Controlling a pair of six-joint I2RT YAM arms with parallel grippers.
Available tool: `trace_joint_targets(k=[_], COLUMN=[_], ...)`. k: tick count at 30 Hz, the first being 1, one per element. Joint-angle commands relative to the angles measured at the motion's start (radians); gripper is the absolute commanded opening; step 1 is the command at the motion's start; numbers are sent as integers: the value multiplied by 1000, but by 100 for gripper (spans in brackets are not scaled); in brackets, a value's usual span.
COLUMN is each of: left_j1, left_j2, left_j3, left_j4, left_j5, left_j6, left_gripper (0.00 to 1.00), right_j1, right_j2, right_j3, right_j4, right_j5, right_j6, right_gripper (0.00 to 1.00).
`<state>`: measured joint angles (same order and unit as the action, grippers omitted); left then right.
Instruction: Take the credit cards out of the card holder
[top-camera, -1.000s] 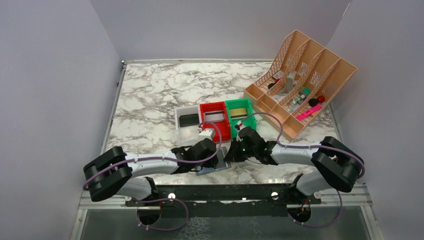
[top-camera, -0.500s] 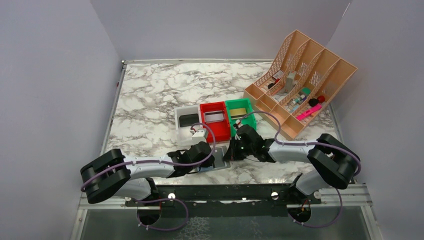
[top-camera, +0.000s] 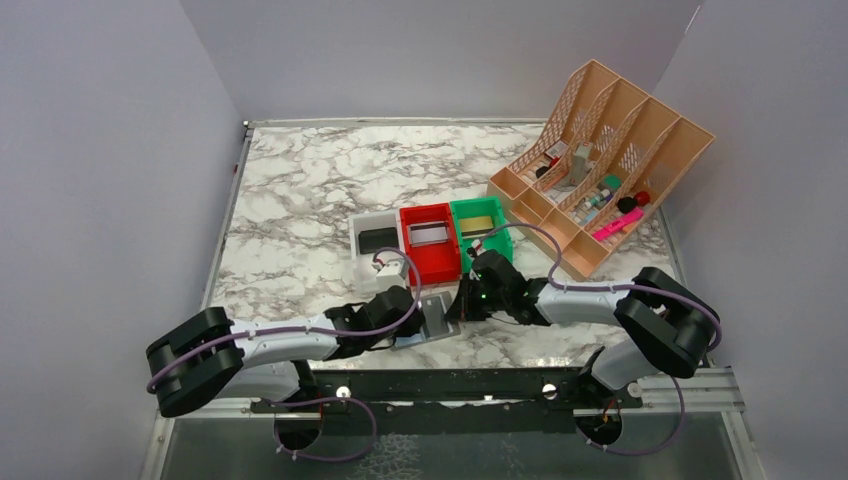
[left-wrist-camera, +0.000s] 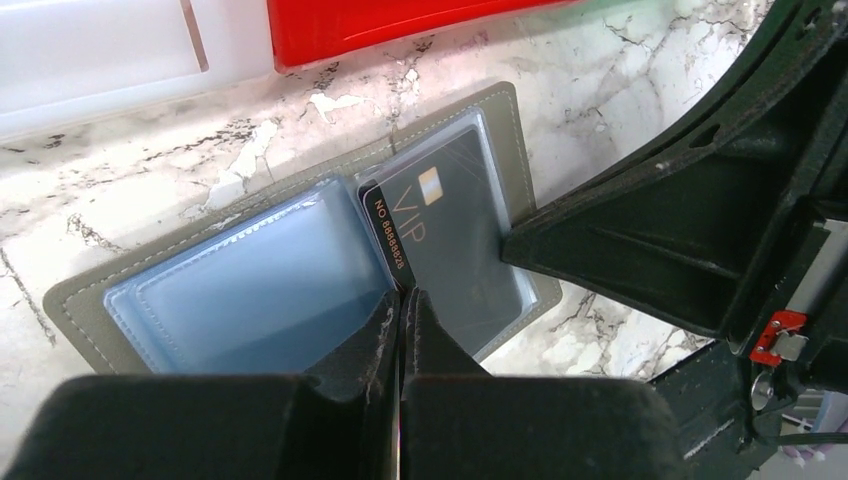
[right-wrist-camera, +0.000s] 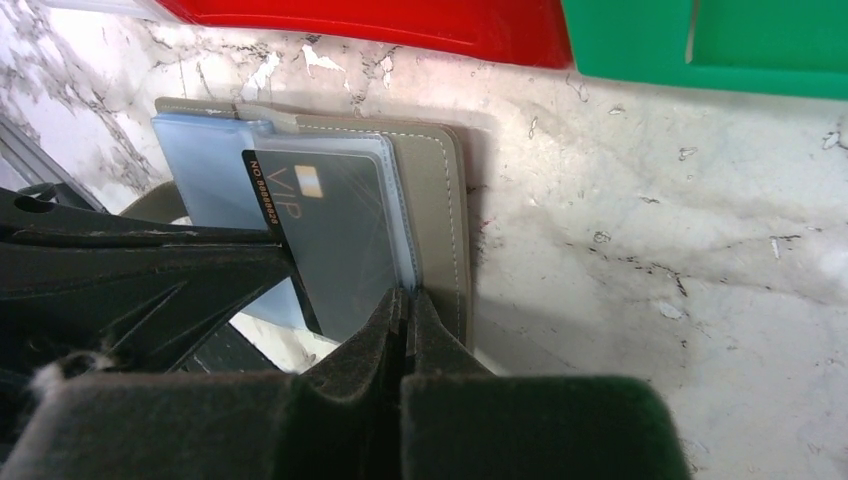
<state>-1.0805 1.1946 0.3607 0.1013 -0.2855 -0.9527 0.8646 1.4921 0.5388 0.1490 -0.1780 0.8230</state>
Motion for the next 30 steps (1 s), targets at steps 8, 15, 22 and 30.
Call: trace_joint_targets(k=[8,15,22,30], left_j1=[-6,-6,-9,-8], left_j2=[-31,68,129,114], left_j3=[-12,31,67,81], left_j4=[-28,62,79,33], left_j5=[61,174,217,170], left_j6=[90,135,124,115], left_gripper=[0,0,0,0], right_j1=[6,7,6,7], right_j2=[-51,-227,-452,-411], right_j3=[-7,-18,-68,-70], right_j4=[-143,-296,-303,-190], right_j5=[138,242,250,73], right_j6=[1,-5,-21,-84], right_gripper=[1,1,13,26])
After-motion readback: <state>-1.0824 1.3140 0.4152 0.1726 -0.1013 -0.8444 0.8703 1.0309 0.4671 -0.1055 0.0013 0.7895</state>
